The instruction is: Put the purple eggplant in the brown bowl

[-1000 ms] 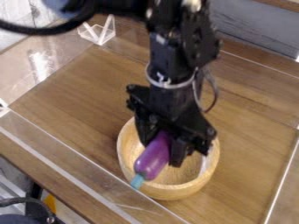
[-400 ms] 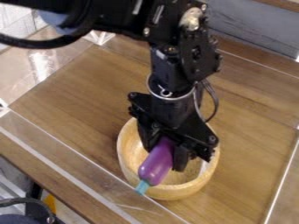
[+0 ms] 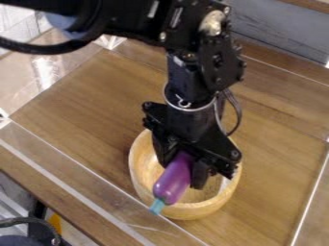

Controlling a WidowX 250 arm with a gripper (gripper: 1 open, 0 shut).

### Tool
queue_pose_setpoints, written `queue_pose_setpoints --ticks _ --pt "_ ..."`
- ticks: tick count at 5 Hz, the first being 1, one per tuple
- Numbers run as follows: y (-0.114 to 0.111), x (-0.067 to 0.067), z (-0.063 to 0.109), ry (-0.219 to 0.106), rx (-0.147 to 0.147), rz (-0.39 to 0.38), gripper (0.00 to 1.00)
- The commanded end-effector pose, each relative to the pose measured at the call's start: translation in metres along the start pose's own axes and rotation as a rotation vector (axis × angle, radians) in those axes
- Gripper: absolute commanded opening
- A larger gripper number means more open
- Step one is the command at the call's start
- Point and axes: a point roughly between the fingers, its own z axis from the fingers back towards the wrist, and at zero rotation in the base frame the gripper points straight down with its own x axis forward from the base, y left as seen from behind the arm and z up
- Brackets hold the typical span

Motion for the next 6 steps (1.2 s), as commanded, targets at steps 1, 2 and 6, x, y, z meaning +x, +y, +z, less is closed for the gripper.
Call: queue_pose_setpoints --ticks 1,2,6 --pt "-0.002 0.003 0.004 -0.019 -0.001 -0.009 0.00" --pt "0.000 0.001 0.002 -0.009 -0.001 -0.004 0.00" --pt "0.012 -0.006 -0.006 0.033 0.001 0.007 1.00"
